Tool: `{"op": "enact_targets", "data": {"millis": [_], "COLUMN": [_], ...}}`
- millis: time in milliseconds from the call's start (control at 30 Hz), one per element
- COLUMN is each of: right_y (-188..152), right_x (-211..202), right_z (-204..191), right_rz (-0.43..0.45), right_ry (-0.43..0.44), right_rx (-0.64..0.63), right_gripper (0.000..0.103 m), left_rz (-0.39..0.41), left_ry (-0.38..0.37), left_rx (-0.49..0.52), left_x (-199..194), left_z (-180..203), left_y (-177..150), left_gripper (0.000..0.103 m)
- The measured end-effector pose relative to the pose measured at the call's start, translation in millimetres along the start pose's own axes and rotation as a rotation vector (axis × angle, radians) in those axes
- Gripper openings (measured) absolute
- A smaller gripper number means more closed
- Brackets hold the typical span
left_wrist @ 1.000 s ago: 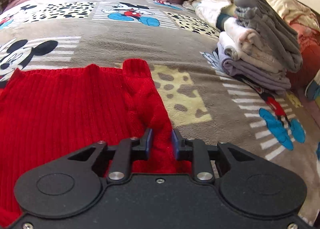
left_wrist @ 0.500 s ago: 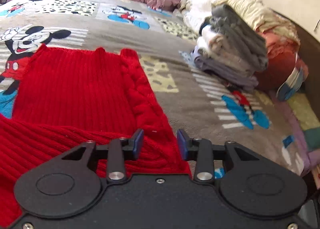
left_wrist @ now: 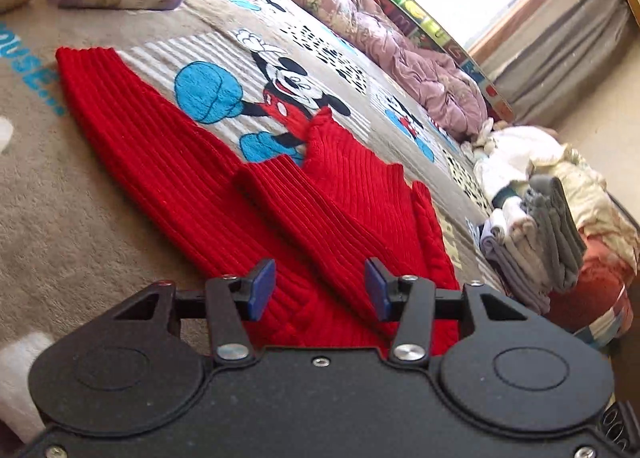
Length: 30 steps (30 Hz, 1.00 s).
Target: Fold clothes
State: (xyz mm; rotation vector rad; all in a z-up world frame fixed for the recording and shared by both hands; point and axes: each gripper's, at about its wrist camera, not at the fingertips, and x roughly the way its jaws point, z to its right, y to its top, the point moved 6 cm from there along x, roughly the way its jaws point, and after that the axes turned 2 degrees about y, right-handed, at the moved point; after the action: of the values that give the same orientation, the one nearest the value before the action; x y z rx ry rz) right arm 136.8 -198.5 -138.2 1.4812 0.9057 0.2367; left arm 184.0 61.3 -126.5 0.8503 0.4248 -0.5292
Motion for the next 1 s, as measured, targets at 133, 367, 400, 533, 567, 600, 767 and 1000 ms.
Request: {"op": "enact_targets", "data": {"millis": [133,367,400,533,567,600,767,1000], "right_y": [-3,-3,-3,-3,-4,-4,-4,-7], "right_x": [11,15,16,21,22,24,20,17], "right_z": [-5,3,4,6,6,6,6,4], "right_rz": [-0.037,-0.042,-0.042,-0.058,-0.064,-0.07,-0.062,-0.083], "right_ry": [-0.009,-0.03,-0.031,-0.025,-0.024,-0.023,-0.022,0.006], "right_rx": [-0.033,-0.016,-0.014,-0.009,-0.011,-0.014,-0.009,-0.016], "right_gripper": [0.069,0.069,0.069,0.07,0.07,0.07,0.07,0.07], "left_rz": [0.022,0.04,0.033,0.065,0.08,0.088,0.092,0.025], "left_ry": [0.015,0.024,0.026,-0.018,-0.044,-0.062,-0.168,-0.168], "left_rx": [-0.072,-0.115,-0.107,0.016,0.05,0.07,0.137,0.108], "left_x": [20,46,46,28,24,23,33,92], "left_z": [-11,-16,-13,28,45,56,122,161], "left_y": [13,24,24,31,35,38,55,57], "left_gripper": [0.046,0.019,0.012,0.006,0.006,0.006,0.005,0.005]}}
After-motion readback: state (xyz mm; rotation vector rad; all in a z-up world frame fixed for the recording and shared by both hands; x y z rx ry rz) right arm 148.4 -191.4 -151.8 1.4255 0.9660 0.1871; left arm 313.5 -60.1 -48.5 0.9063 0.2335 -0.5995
